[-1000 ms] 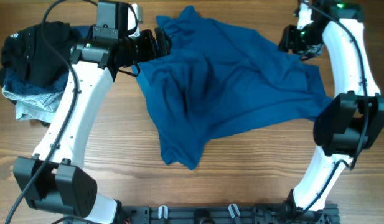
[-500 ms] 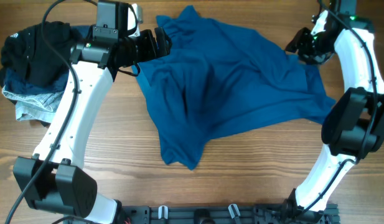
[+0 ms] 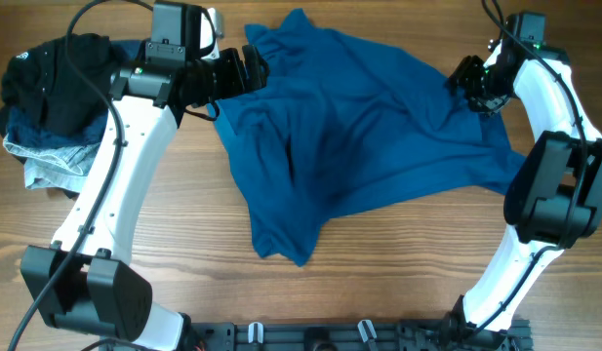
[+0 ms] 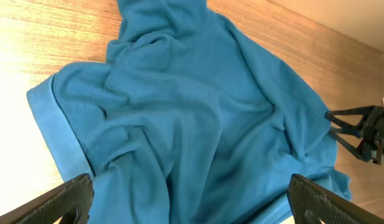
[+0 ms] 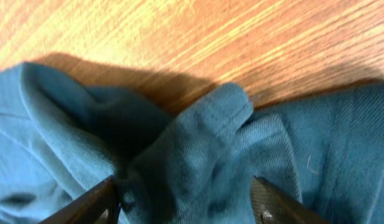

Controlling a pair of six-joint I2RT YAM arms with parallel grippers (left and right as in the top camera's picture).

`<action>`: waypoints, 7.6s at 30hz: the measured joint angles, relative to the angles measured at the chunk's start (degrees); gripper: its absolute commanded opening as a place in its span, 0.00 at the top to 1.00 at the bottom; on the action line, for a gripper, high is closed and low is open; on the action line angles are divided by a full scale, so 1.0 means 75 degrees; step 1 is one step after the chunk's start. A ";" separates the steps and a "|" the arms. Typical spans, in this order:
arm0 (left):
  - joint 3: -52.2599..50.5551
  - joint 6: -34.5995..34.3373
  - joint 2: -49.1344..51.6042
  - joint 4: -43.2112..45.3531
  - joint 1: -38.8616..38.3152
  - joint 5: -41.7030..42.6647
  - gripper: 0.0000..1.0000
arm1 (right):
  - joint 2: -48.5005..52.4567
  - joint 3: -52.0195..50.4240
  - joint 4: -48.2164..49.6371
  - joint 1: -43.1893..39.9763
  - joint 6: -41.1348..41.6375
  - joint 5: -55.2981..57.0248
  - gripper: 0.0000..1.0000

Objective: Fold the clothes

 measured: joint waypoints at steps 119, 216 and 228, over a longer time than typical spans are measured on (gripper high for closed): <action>0.0000 0.0035 0.0000 -0.1198 0.0428 0.0181 0.00 | -0.1632 0.1990 -0.5348 -0.1349 0.0111 0.0874 0.04; 0.0006 0.0064 0.0000 -0.3346 0.0711 0.0181 0.09 | -0.5257 -0.6021 -0.0711 -0.4144 0.0743 0.1317 0.08; -0.1361 -0.0653 0.0000 -0.4415 -0.1148 0.0181 0.23 | -0.5257 -0.6021 -0.0353 -0.4141 0.0493 0.0909 0.07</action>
